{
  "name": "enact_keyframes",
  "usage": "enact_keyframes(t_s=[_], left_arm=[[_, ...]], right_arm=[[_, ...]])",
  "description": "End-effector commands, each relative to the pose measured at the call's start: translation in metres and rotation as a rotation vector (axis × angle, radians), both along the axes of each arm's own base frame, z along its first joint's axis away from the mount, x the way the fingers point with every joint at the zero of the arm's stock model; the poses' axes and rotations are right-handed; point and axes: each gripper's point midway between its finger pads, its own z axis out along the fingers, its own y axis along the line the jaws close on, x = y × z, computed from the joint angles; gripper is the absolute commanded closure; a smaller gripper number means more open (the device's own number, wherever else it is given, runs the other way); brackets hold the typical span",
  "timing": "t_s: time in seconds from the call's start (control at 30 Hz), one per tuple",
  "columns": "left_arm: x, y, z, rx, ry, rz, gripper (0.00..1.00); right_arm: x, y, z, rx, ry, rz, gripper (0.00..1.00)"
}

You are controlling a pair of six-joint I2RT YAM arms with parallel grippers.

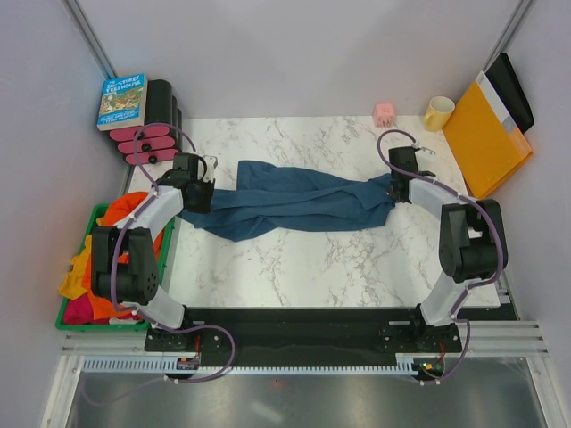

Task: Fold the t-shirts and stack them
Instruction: Flatten out the tshirt

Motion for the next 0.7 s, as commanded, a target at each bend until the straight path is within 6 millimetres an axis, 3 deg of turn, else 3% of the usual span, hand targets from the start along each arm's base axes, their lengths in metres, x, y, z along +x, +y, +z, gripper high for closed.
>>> enact_keyframes(t_s=[0.0,0.07,0.13,0.17,0.2,0.23,0.27,0.3,0.33,0.4,0.43,0.6,0.67], left_arm=[[0.005,0.0,0.021,-0.011,-0.061,0.016,0.98],[0.008,0.0,0.033,-0.014,-0.093,0.019,0.98],[0.01,0.001,0.057,-0.016,-0.151,0.02,0.98],[0.016,-0.001,0.079,-0.028,-0.2,0.017,0.98],[0.019,-0.002,0.096,-0.038,-0.235,0.018,0.98],[0.02,-0.001,0.117,-0.046,-0.28,0.019,0.98],[0.025,-0.002,0.145,-0.058,-0.327,0.018,0.98],[0.025,-0.003,0.161,-0.072,-0.353,0.023,0.98],[0.03,-0.003,0.195,-0.088,-0.42,0.027,0.98],[0.025,-0.001,0.22,-0.106,-0.445,0.04,0.98],[0.026,0.001,0.249,-0.113,-0.507,0.044,0.98],[-0.004,0.012,0.336,-0.083,-0.692,0.063,0.98],[-0.023,0.016,0.373,-0.064,-0.787,0.064,0.98]], right_arm=[[-0.006,-0.007,0.024,-0.018,-0.068,-0.033,1.0],[-0.008,-0.004,0.043,-0.022,-0.11,-0.021,1.0],[-0.003,0.001,0.097,-0.017,-0.238,-0.004,1.0],[-0.004,0.001,0.132,-0.006,-0.316,0.001,1.0],[-0.005,0.004,0.152,0.005,-0.347,0.014,1.0],[0.0,0.005,0.19,0.008,-0.42,0.024,1.0],[-0.005,0.003,0.218,0.009,-0.47,0.017,1.0],[-0.01,0.001,0.233,0.005,-0.483,0.014,1.0],[-0.011,0.002,0.266,0.013,-0.546,0.019,1.0],[-0.022,0.001,0.296,0.006,-0.58,0.043,1.0],[-0.027,0.001,0.328,0.002,-0.642,0.043,1.0],[-0.07,0.002,0.415,-0.083,-0.792,0.087,1.0],[-0.082,0.008,0.428,-0.101,-0.798,0.132,1.0]])
